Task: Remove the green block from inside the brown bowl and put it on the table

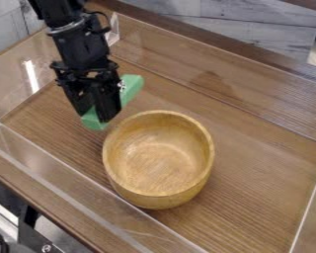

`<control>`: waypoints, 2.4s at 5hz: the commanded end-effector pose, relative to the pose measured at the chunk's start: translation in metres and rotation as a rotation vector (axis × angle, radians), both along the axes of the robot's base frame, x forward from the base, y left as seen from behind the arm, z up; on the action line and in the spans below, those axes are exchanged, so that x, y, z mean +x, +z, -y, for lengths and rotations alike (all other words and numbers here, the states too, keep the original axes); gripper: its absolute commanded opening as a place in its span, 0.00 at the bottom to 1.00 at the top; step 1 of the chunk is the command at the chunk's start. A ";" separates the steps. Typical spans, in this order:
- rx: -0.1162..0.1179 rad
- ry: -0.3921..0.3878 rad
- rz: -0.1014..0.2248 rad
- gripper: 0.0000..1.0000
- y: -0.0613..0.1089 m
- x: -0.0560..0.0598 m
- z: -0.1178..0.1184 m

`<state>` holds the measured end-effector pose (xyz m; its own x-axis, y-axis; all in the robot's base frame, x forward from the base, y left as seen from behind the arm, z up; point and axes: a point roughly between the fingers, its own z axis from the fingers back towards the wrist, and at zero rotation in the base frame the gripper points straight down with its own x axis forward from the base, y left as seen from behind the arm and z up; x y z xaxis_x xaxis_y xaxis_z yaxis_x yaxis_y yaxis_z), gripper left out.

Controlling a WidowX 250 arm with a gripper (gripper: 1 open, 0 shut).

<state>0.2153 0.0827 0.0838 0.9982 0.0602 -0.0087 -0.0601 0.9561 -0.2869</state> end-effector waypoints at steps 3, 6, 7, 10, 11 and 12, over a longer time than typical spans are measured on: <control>0.028 -0.008 0.041 0.00 0.005 0.009 -0.020; 0.033 -0.011 0.038 0.00 -0.004 0.012 -0.032; 0.033 -0.011 0.035 0.00 -0.007 0.013 -0.034; 0.028 -0.014 0.023 0.00 -0.011 0.013 -0.040; 0.026 -0.016 0.018 0.00 -0.012 0.014 -0.041; 0.023 -0.017 0.012 0.00 -0.012 0.014 -0.042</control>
<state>0.2215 0.1154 0.0596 0.9987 0.0326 -0.0398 -0.0429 0.9546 -0.2947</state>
